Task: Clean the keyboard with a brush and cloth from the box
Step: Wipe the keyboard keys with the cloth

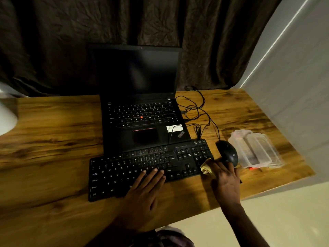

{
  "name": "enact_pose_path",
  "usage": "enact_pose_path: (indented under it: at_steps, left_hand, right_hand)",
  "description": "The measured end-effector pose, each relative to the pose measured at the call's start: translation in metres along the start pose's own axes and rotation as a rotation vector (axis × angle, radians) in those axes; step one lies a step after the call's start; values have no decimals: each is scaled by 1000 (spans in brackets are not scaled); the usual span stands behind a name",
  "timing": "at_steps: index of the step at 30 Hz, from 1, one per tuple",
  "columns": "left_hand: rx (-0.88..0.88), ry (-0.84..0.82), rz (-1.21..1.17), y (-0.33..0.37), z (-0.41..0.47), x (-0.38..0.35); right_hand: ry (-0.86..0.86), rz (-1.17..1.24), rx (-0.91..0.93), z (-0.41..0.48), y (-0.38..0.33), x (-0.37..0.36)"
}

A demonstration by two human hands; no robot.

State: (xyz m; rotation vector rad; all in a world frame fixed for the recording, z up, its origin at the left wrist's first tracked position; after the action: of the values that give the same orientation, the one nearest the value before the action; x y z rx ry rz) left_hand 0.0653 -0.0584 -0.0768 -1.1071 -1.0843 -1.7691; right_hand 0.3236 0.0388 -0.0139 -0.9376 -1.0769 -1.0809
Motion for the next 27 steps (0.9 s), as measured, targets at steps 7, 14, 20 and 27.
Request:
enact_pose_path:
  at_steps: [7, 14, 20, 27]
  left_hand:
    - [6, -38, 11, -2, -1, -3]
    - [0, -21, 3, 1, 1, 3]
    - [5, -32, -18, 0, 2, 2]
    - [2, -38, -14, -1, 1, 2]
  right_hand:
    - [66, 68, 128, -12, -40, 3]
    - [98, 87, -54, 2, -11, 9]
    - [58, 77, 90, -12, -38, 3]
    - [53, 89, -15, -5, -15, 6]
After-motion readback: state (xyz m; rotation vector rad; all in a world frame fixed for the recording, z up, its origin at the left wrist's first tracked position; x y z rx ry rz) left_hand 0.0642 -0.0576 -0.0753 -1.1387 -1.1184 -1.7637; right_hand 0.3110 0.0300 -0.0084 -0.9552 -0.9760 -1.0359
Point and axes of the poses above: each hand's wrist, its own z-axis towards the middle knuckle, its own x-axis out of the back of the hand, y = z × x, the point moved 2 cm from there along z, towards the middle knuckle, and after that the axes turned 3 degrees about y, right-handed, at the moved point
